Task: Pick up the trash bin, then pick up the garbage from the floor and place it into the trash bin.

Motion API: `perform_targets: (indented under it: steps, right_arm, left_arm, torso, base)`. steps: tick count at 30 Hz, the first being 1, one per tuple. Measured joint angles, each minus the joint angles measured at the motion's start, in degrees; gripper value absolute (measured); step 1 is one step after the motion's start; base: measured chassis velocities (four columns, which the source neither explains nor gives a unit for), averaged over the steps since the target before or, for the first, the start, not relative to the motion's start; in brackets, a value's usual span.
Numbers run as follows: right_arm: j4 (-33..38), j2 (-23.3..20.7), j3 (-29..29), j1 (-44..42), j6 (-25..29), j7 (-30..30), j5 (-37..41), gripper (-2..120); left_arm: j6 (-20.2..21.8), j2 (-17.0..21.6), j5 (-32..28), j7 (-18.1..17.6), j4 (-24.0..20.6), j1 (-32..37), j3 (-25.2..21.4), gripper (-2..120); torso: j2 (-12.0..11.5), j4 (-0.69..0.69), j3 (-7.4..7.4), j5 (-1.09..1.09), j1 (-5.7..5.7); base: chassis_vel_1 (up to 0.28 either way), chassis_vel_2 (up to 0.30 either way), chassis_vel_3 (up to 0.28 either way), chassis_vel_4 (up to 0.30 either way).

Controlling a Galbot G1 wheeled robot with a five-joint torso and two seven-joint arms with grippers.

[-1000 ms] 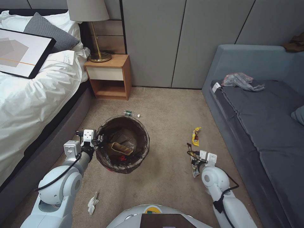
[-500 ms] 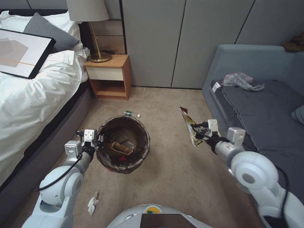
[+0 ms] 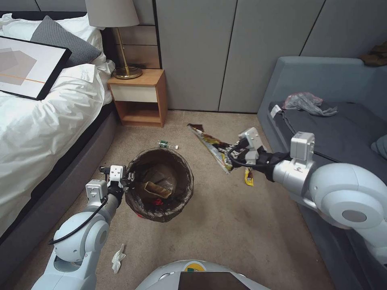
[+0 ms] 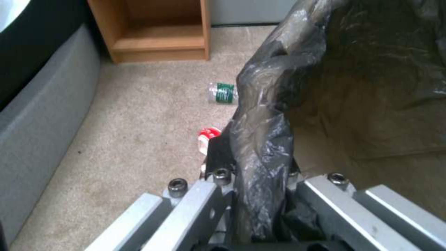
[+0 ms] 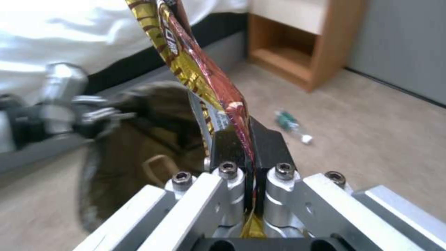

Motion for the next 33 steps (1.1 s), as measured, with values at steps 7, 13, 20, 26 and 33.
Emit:
perform_targets:
  steps: [7,13,20,26,33]
  right_arm:
    - [-4.92,0.9,-18.32,16.48,0.02,-2.15,1.26,0]
    - [-11.21,10.72,-39.22,32.03,0.04,1.07,0.66,0]
    - [-18.71,21.55,-48.33,34.34,1.42,4.95,-1.82,0]
    - [-23.91,24.85,-49.38,30.94,1.16,3.88,-5.46,0]
    - [-24.58,24.96,-49.26,29.0,1.02,3.1,-7.91,5]
  left_arm:
    - [0.0,-0.24,0.17,0.28,0.36,-0.4,0.1,0]
    - [0.0,-0.14,0.15,0.48,0.54,-0.54,-0.22,0]
    - [0.0,-0.02,-0.14,0.63,0.46,-0.59,-1.33,0]
    - [0.0,0.34,-0.49,0.68,0.44,-0.63,-2.22,0]
    - [0.0,0.21,-0.63,0.69,0.42,-0.68,-2.24,0]
  torso:
    - [0.0,0.0,0.0,-0.01,0.0]
    - [0.0,0.02,0.0,-0.03,0.0]
    - [0.0,0.02,0.0,-0.03,0.0]
    - [0.0,0.0,0.0,-0.02,0.0]
    - [0.0,0.0,0.0,-0.02,0.0]
  base:
    - [0.0,0.0,0.0,0.0]
    - [0.0,0.0,0.0,0.0]
    - [0.0,0.0,0.0,0.0]
    - [0.0,0.0,0.0,0.0]
    - [0.0,0.0,0.0,0.0]
